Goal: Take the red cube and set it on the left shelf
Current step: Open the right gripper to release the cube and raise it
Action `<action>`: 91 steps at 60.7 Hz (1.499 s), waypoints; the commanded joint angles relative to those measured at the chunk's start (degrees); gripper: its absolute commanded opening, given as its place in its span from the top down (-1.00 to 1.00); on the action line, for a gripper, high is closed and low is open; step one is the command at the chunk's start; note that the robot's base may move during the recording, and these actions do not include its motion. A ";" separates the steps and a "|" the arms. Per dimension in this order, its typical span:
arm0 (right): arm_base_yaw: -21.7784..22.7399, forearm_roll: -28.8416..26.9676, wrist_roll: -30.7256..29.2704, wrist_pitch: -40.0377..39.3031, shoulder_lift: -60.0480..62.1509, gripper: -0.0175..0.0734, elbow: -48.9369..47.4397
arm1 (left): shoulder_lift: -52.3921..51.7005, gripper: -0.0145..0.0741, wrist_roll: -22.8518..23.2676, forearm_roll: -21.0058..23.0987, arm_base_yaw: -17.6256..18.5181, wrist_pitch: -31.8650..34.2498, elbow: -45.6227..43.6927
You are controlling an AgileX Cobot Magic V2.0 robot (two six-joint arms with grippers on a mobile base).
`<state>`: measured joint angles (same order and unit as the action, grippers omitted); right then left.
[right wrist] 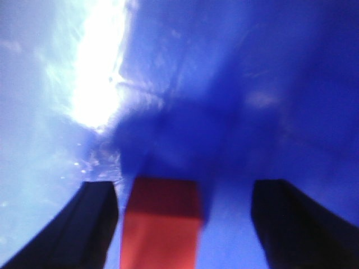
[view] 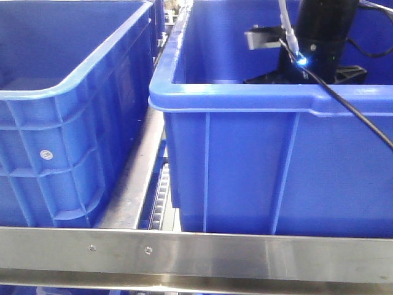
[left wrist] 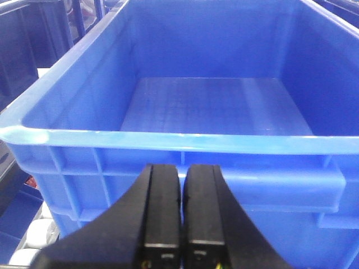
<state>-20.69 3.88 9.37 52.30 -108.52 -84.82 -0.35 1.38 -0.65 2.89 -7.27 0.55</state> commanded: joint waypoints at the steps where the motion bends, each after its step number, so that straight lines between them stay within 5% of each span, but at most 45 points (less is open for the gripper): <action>1: 0.37 0.94 -0.03 0.31 3.79 -0.74 -3.19 | -0.94 0.44 0.05 0.29 -0.13 5.04 1.32; 12: -0.07 0.88 -0.03 -0.13 8.22 -0.70 -3.36 | -0.94 0.44 0.05 0.29 -0.13 5.04 1.32; 28: -0.47 0.88 -0.37 -3.61 21.36 0.09 2.46 | -0.94 0.44 0.05 0.29 -0.13 5.04 1.32; 38: -0.47 0.88 -0.42 -10.24 33.00 0.34 11.84 | -0.94 0.44 0.05 0.29 -0.13 5.04 1.32; 65: -0.47 0.98 -0.44 -28.35 69.58 0.38 38.26 | -0.94 0.44 0.05 0.29 -0.13 5.04 1.32; 91: -0.47 0.98 -0.44 -29.08 95.56 0.38 50.76 | -0.94 0.44 0.05 0.29 -0.13 5.04 1.32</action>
<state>-21.20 4.03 9.46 28.49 -13.96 -33.61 -0.35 1.38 -0.65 2.89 -7.27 0.55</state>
